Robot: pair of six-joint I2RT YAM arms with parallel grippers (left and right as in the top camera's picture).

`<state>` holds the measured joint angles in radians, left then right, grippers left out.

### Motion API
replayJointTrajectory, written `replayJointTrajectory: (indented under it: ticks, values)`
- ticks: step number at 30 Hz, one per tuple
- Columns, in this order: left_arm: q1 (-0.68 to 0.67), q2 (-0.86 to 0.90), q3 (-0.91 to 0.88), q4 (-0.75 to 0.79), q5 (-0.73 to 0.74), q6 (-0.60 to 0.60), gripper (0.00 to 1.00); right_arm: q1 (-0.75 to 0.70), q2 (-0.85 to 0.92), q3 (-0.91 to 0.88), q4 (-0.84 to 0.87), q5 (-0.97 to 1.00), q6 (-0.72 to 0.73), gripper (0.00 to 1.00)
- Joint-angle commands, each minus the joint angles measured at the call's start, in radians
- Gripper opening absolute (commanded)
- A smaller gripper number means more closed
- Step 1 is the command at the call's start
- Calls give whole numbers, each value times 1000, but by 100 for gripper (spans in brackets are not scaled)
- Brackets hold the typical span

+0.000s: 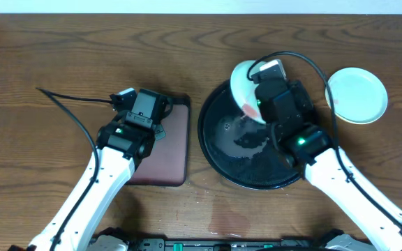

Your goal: Clean dirty plates on tray and stack at the side

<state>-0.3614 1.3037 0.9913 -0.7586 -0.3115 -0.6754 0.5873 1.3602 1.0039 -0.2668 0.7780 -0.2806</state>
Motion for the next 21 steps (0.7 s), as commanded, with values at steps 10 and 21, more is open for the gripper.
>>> replayJointTrajectory:
  ticks: [10,21]
  values:
    - [5,10,-8,-3,8,16,8,101,-12,17,311,394,-385,1]
    - [5,10,-8,-3,8,8,8,118,-12,17,443,425,-529,1]
